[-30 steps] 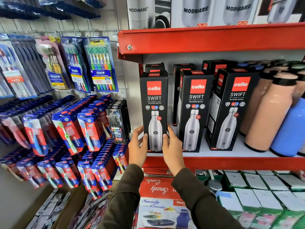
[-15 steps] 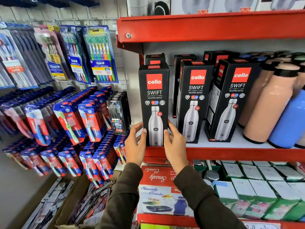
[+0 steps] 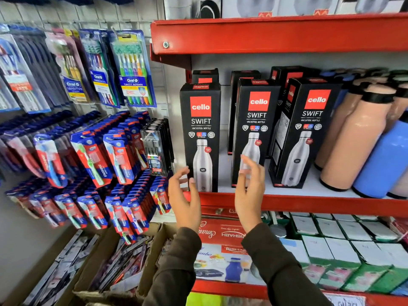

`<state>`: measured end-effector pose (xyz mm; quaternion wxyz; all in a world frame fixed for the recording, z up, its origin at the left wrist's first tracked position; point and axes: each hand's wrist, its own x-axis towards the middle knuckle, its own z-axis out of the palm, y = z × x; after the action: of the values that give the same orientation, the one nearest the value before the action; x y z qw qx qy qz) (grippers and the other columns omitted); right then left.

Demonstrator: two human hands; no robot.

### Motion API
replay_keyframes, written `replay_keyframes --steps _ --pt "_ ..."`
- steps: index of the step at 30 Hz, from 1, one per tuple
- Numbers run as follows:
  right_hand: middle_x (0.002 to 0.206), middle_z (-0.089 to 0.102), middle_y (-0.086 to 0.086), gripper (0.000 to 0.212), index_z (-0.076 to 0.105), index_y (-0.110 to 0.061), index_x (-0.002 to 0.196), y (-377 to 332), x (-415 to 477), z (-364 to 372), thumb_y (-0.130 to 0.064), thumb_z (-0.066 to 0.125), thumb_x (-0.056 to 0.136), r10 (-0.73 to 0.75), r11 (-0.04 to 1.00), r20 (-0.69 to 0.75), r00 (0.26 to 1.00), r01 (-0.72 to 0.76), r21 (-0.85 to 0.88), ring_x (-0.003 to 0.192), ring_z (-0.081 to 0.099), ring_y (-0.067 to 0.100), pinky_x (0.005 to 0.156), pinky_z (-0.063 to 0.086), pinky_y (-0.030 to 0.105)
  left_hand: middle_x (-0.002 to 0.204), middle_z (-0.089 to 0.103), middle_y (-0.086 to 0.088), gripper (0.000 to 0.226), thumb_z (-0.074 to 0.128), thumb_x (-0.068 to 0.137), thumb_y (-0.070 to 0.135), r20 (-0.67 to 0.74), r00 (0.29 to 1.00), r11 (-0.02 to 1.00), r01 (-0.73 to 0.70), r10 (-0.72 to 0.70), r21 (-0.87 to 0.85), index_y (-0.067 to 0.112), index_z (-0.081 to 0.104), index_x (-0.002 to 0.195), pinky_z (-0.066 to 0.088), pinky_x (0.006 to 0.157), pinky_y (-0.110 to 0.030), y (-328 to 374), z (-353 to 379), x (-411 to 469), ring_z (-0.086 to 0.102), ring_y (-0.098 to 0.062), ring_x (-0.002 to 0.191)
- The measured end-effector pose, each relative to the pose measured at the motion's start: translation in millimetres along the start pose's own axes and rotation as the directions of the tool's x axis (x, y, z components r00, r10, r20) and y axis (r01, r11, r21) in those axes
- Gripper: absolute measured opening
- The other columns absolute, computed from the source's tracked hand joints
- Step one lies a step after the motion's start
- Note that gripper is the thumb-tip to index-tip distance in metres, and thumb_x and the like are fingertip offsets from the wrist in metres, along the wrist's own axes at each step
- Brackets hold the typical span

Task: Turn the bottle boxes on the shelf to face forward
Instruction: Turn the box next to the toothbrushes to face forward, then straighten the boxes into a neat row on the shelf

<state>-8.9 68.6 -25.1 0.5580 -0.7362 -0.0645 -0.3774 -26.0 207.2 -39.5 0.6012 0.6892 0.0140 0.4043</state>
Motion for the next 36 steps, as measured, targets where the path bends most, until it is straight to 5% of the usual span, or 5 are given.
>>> replay_keyframes --steps 7,14,19,23,36 --pt "0.147 0.035 0.007 0.046 0.037 -0.016 0.149 21 23 -22 -0.012 0.044 0.104 0.044 0.999 -0.058 0.997 -0.045 -0.014 0.143 0.040 0.021 0.121 0.031 0.034 0.131 0.062 0.000 0.038 0.043 0.099 -0.005 0.220 0.946 0.969 -0.215 0.239 -0.124 0.011 0.057 0.130 0.046 0.107 -0.031 35 48 -21 0.057 -0.012 0.126" --pt "0.164 0.028 0.009 0.053 0.024 -0.012 0.156 38 46 -33 -0.022 0.039 0.106 0.270 0.963 0.150 0.951 -0.264 -0.056 0.152 0.027 0.021 0.124 0.021 0.035 0.161 0.006 0.010 0.058 0.035 0.106 0.015 0.447 0.879 0.972 0.223 -0.167 -0.075 0.013 0.007 0.156 0.004 0.121 -0.017 38 110 -17 0.004 0.005 0.146" --pt "0.156 0.043 0.012 0.048 0.034 -0.008 0.152 40 57 -42 -0.022 0.040 0.106 0.331 0.944 0.228 0.916 -0.320 -0.083 0.146 0.038 0.024 0.121 0.027 0.033 0.162 0.028 -0.006 0.048 0.034 0.106 0.018 0.385 0.830 0.888 0.456 -0.403 -0.056 0.010 0.026 0.153 0.014 0.108 -0.011 31 127 -2 0.025 -0.013 0.149" --pt "0.151 0.047 0.010 0.048 0.036 -0.006 0.151 37 60 -49 -0.020 0.043 0.106 0.325 0.946 0.247 0.913 -0.317 -0.073 0.136 0.040 0.010 0.102 0.023 0.009 0.149 0.050 -0.008 0.041 0.038 0.105 0.017 0.328 0.865 0.912 0.410 -0.379 -0.028 0.009 0.044 0.145 0.023 0.094 -0.003 32 130 -2 0.044 -0.018 0.138" --pt "0.144 0.053 -0.002 0.046 0.042 -0.016 0.149 36 41 -63 -0.025 0.047 0.104 0.268 0.963 0.268 0.925 -0.264 -0.051 0.129 0.045 0.002 0.104 0.032 0.013 0.133 0.055 0.001 0.040 0.040 0.105 0.020 0.281 0.899 0.938 0.347 -0.337 0.014 0.010 0.047 0.143 0.028 0.087 0.004 38 109 -22 0.043 -0.004 0.122"
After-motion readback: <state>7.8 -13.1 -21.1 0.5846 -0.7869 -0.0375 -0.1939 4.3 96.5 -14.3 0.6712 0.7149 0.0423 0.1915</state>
